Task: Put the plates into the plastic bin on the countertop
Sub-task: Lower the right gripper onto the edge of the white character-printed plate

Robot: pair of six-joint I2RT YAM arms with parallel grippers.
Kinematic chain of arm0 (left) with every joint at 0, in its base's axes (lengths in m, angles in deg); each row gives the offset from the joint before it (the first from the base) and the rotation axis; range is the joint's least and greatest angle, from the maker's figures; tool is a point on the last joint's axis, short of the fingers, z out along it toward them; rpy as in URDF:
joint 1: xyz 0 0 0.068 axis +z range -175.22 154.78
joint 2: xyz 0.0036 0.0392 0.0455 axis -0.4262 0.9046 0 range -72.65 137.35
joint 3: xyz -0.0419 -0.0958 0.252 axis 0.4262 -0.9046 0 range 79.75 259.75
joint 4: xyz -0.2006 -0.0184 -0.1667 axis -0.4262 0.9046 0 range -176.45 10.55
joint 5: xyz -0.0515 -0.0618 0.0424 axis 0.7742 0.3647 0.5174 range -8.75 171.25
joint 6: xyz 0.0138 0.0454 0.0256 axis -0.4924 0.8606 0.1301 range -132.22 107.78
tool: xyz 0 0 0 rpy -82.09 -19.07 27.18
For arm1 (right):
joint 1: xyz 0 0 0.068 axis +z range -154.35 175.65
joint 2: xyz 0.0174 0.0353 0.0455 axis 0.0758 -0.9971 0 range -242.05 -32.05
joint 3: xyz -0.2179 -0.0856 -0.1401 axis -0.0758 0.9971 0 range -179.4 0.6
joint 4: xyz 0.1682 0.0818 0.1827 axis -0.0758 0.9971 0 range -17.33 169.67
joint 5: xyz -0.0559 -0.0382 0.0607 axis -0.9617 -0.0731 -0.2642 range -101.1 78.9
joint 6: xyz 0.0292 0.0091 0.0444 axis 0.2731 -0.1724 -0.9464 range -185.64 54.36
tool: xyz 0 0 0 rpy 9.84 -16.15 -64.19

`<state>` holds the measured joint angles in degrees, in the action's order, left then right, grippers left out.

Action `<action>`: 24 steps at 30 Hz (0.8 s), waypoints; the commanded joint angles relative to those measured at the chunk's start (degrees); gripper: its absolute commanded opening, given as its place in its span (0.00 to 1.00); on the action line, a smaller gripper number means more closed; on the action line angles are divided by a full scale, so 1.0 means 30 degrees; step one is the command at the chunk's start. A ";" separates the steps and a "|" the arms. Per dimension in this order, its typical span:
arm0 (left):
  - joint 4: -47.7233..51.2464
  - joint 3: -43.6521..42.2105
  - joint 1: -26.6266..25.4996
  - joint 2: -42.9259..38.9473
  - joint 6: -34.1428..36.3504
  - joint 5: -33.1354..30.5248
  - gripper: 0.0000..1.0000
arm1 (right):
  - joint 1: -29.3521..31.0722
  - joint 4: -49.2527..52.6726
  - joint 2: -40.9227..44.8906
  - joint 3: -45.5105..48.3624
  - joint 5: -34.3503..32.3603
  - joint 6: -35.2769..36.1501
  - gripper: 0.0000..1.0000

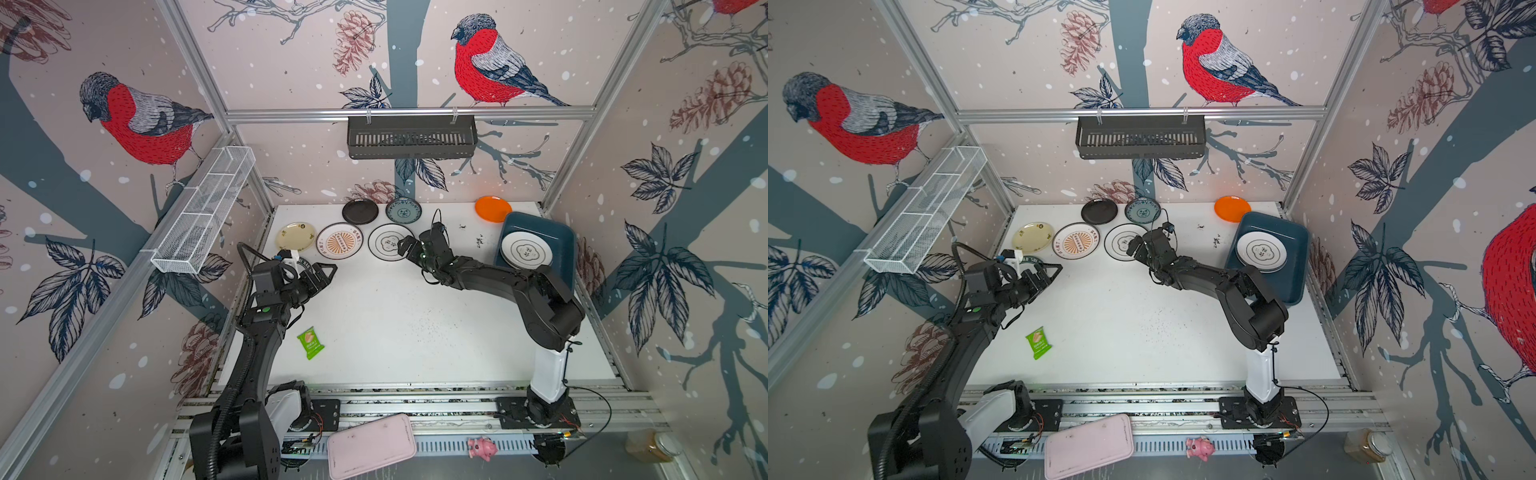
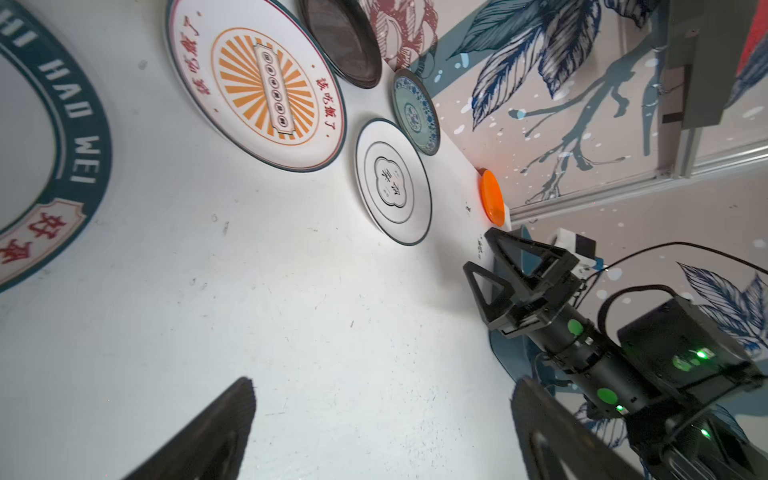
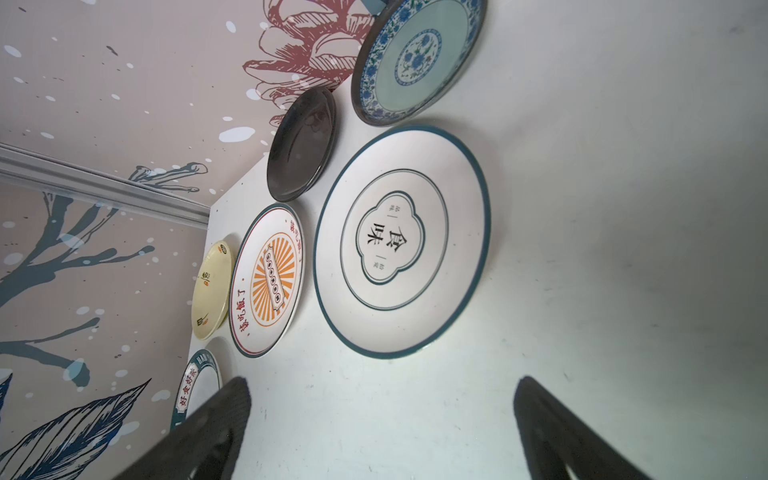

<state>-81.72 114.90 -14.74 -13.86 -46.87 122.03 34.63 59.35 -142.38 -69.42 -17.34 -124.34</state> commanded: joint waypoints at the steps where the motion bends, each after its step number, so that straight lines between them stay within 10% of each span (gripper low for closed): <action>1: -0.1304 -0.0028 0.0355 -0.0404 -0.0273 0.1028 0.96 | 0.0239 -0.1103 0.0271 0.0399 -0.0827 -0.0613 0.99; 24: -0.1489 -0.0107 0.1445 -0.0435 -0.0308 0.1226 0.96 | 0.0072 -0.2191 -0.1072 0.1938 -0.1311 -0.3587 0.93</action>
<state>-83.38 114.62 -10.70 -15.22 -47.33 124.26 34.92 55.44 -144.95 -63.65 -21.87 -133.39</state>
